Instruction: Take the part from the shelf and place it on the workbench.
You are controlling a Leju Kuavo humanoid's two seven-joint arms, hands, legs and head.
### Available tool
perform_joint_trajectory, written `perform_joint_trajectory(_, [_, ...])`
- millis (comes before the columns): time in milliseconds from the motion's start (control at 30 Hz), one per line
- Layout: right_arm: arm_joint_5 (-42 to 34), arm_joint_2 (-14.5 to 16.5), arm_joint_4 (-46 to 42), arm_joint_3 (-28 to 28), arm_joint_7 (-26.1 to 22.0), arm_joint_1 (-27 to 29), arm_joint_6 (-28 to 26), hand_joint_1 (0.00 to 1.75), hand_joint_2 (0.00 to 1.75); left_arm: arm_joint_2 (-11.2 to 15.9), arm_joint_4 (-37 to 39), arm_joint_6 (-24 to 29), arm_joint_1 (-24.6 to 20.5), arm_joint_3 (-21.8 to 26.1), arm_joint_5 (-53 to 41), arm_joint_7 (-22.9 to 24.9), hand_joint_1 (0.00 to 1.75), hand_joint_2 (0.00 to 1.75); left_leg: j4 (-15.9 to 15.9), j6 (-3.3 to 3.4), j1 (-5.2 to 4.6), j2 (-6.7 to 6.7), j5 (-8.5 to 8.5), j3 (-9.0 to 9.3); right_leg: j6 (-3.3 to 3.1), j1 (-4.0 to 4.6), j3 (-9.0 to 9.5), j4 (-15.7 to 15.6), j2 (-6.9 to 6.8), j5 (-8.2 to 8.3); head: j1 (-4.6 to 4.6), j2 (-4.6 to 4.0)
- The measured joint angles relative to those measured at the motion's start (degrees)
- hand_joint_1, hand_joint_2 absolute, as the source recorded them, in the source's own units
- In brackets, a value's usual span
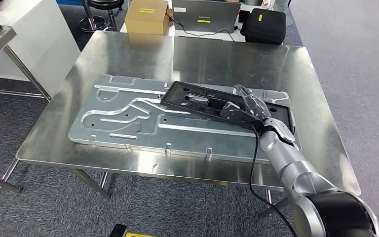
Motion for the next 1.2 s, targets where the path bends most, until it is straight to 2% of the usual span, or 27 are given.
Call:
perform_joint_trajectory(67, [-2.4,-0.3,-0.1,-1.4,-0.9,0.0,2.3,0.0,0.0,-0.1,0.0,0.0,-0.1,0.0,0.0,0.0,0.0,0.0,0.0,-0.06,-0.15,0.01,-0.04,0.06,-0.61,0.16,3.46,-7.2,0.0,3.73,0.0,0.0])
perform_joint_trajectory(100, [-3.5,-0.3,-0.2,-2.1,-1.5,0.0,3.2,0.0,0.0,-0.2,0.0,0.0,-0.2,0.0,0.0,0.1,0.0,0.0,0.1,-0.17,-0.28,0.0,-0.06,-0.01,-0.91,0.35,5.22,-10.8,-0.02,4.99,-0.02,-0.01])
perform_joint_trajectory(133, [-4.5,-0.4,-0.2,-2.9,-2.0,0.1,3.9,0.0,0.0,-0.2,0.0,0.0,-0.3,0.0,0.0,0.1,0.0,0.0,0.1,-0.35,-0.36,-0.01,-0.06,-0.11,-1.15,0.53,6.36,-13.3,-0.03,5.64,-0.03,-0.01])
perform_joint_trajectory(167, [-5.6,-0.5,-0.3,-3.6,-2.6,0.2,4.6,0.0,0.0,-0.3,0.0,0.0,-0.4,0.0,0.0,0.2,0.0,0.0,0.1,-0.58,-0.4,-0.01,-0.05,-0.21,-1.3,0.72,6.84,-14.5,-0.03,5.7,-0.04,-0.01])
perform_joint_trajectory(233, [-7.5,-0.5,-0.4,-5.2,-3.6,0.6,5.2,0.0,0.0,-0.3,0.0,0.1,-0.4,0.0,0.1,0.3,0.0,0.0,0.0,-1.15,-0.46,-0.03,-0.05,-0.28,-1.57,0.7,6.95,-14.9,-0.04,5.8,-0.06,0.0])
perform_joint_trajectory(300, [-9.1,-0.5,-0.6,-6.4,-4.8,1.0,4.9,0.0,0.0,-0.3,0.0,0.4,-0.3,0.0,0.3,0.3,0.0,0.0,1.4,-1.77,-0.49,0.0,-1.17,-0.8,-2.09,0.34,7.24,-15.4,-0.13,6.07,-0.15,-0.01])
perform_joint_trajectory(333, [-9.9,-0.5,-0.7,-6.9,-5.5,1.1,4.4,0.0,0.0,-0.3,0.0,0.7,-0.3,0.0,0.4,0.3,0.0,0.0,3.6,-2.06,-0.45,0.02,-2.53,-1.74,-2.33,0.16,7.38,-15.6,-0.19,6.18,-0.22,-0.01])
perform_joint_trajectory(400, [-12.2,-0.4,-1.0,-7.9,-7.7,1.6,3.0,0.0,0.0,-0.3,0.0,1.1,-0.2,0.1,0.7,0.4,0.0,0.0,10.8,-2.46,-0.18,0.05,-6.0,-4.96,-2.6,0.17,7.44,-15.7,-0.24,6.18,-0.36,-0.01])
perform_joint_trajectory(433, [-13.7,-0.1,-1.5,-8.3,-9.3,2.2,2.2,0.0,0.0,-0.3,0.0,1.3,-0.1,0.2,1.0,0.6,0.0,0.0,14.1,-2.6,-0.07,0.05,-7.11,-6.56,-2.62,0.19,7.46,-15.6,-0.24,6.15,-0.37,-0.01])
perform_joint_trajectory(467, [-15.5,0.2,-2.3,-8.6,-11.0,3.1,1.3,0.0,0.0,-0.3,0.0,1.5,0.1,0.4,1.3,0.9,0.0,0.0,15.8,-2.71,0.02,0.06,-7.23,-7.43,-2.63,0.19,7.49,-15.6,-0.22,6.1,-0.37,-0.01])
perform_joint_trajectory(500, [-17.4,0.7,-3.5,-8.8,-12.4,4.1,0.6,0.0,0.0,-0.3,0.1,1.7,0.3,0.7,1.6,1.2,0.0,0.0,15.3,-2.79,0.1,0.06,-6.29,-7.27,-2.61,0.17,7.52,-15.5,-0.17,6.04,-0.38,-0.01])
perform_joint_trajectory(533, [-19.4,1.2,-4.9,-8.8,-13.4,5.1,0.2,0.0,0.0,-0.3,0.1,1.9,0.4,0.9,1.8,1.5,0.0,0.0,12.6,-2.8,0.19,0.07,-4.46,-6.06,-2.53,0.14,7.57,-15.4,-0.11,5.95,-0.38,-0.01])
perform_joint_trajectory(600, [-24.1,2.3,-8.9,-8.0,-14.1,7.7,-0.4,0.0,0.0,-0.4,0.1,2.1,0.5,1.4,2.4,2.2,0.0,0.0,4.8,-2.61,0.22,0.16,-1.02,-2.38,-2.17,0.23,7.61,-15.1,-0.01,5.64,-0.44,0.0])
perform_joint_trajectory(633, [-27.0,2.7,-11.4,-7.0,-14.2,9.4,-1.1,0.0,0.0,-0.4,0.1,2.1,0.6,1.7,2.9,2.6,0.0,0.0,2.0,-2.4,0.17,0.17,-0.21,-1.07,-1.94,0.34,7.59,-15.0,-0.04,5.52,-0.42,0.0])
perform_joint_trajectory(667, [-29.8,3.1,-14.2,-5.3,-14.3,11.4,-2.1,0.0,0.0,-0.5,0.1,2.2,0.7,2.0,3.2,3.0,0.0,0.0,0.6,-2.14,0.11,0.16,-0.03,-0.38,-1.68,0.44,7.58,-14.9,-0.09,5.45,-0.41,0.0])
perform_joint_trajectory(733, [-33.7,3.8,-19.2,-1.3,-14.5,15.1,-4.3,0.0,0.0,-0.6,0.1,2.2,1.1,2.7,3.8,3.4,0.0,0.0,0.2,-1.49,-0.01,0.12,0.03,-0.21,-1.13,0.47,7.56,-15.0,-0.13,5.6,-0.35,0.0])
perform_joint_trajectory(800, [-35.6,4.1,-23.0,2.5,-14.6,18.3,-6.4,0.0,0.0,-0.7,0.2,2.2,1.4,3.2,4.2,3.5,0.0,0.0,-0.2,-0.73,0.06,0.25,0.52,-0.19,-0.56,0.27,7.22,-14.0,-0.09,4.57,-0.33,-0.01])
perform_joint_trajectory(867, [-36.9,4.2,-26.4,6.1,-14.6,21.1,-8.6,0.0,0.0,-0.7,0.2,2.2,1.5,3.7,4.5,3.5,0.0,0.0,-0.5,-0.17,0.13,0.33,0.91,-0.34,-0.15,0.11,5.42,-9.1,-0.06,0.84,-0.3,-0.01])
perform_joint_trajectory(933, [-37.8,4.2,-29.2,9.4,-14.6,24.0,-10.9,0.0,0.0,-0.8,0.2,2.1,1.6,4.1,4.6,3.5,0.0,0.0,-0.4,0.11,0.01,0.29,1.12,-0.68,0.11,0.09,2.76,-1.8,-0.05,-3.09,-0.3,-0.01])
perform_joint_trajectory(967, [-38.2,4.2,-30.4,10.8,-14.6,25.5,-11.8,0.0,0.0,-0.8,0.2,2.0,1.6,4.2,4.6,3.5,0.0,0.0,-0.4,0.18,-0.06,0.25,1.23,-0.87,0.15,0.09,2.06,0.5,-0.06,-3.93,-0.3,0.0])
perform_joint_trajectory(1000, [-38.7,4.1,-31.8,12.1,-14.6,27.1,-12.7,0.0,0.0,-0.8,0.2,2.0,1.7,4.3,4.6,3.6,0.0,0.0,-0.3,0.18,-0.12,0.21,1.36,-1.1,0.07,0.1,2.45,0.5,-0.06,-3.64,-0.29,0.0])
perform_joint_trajectory(1033, [-39.0,4.1,-33.3,13.4,-14.6,28.6,-13.3,0.0,0.0,-0.8,0.2,1.9,1.8,4.3,4.6,3.6,0.0,0.0,-0.2,0.11,-0.19,0.17,1.51,-1.34,-0.13,0.13,3.94,-1.7,-0.05,-2.47,-0.29,0.0])
perform_joint_trajectory(1100, [-39.4,4.0,-36.2,15.5,-14.6,30.8,-14.3,0.0,0.0,-0.8,0.2,1.8,1.8,4.4,4.5,3.6,0.0,0.0,-0.1,-0.21,-0.32,0.15,1.89,-1.77,-0.79,0.29,8.66,-9.6,-0.06,0.37,-0.31,0.0])
perform_joint_trajectory(1133, [-39.4,4.0,-37.4,16.1,-14.6,31.5,-14.6,0.0,0.0,-0.9,0.2,1.8,1.8,4.4,4.5,3.6,0.0,0.0,0.0,-0.43,-0.43,0.18,2.11,-1.94,-1.07,0.46,10.33,-12.7,-0.05,1.34,-0.34,0.0])
perform_joint_trajectory(1167, [-39.3,4.0,-38.5,16.7,-14.6,32.3,-14.9,0.0,0.0,-0.9,0.2,1.8,1.7,4.4,4.5,3.6,0.0,0.0,0.0,-0.71,-0.48,0.22,2.37,-2.07,-1.3,0.65,11.2,-14.5,-0.05,1.82,-0.37,0.0])
perform_joint_trajectory(1200, [-39.2,3.9,-39.6,17.0,-14.7,33.2,-15.2,0.0,0.0,-0.9,0.2,1.8,1.6,4.4,4.4,3.6,0.0,0.0,-0.1,-0.99,-0.47,0.25,2.61,-2.16,-1.48,0.88,11.29,-15.1,-0.04,1.97,-0.39,0.0])
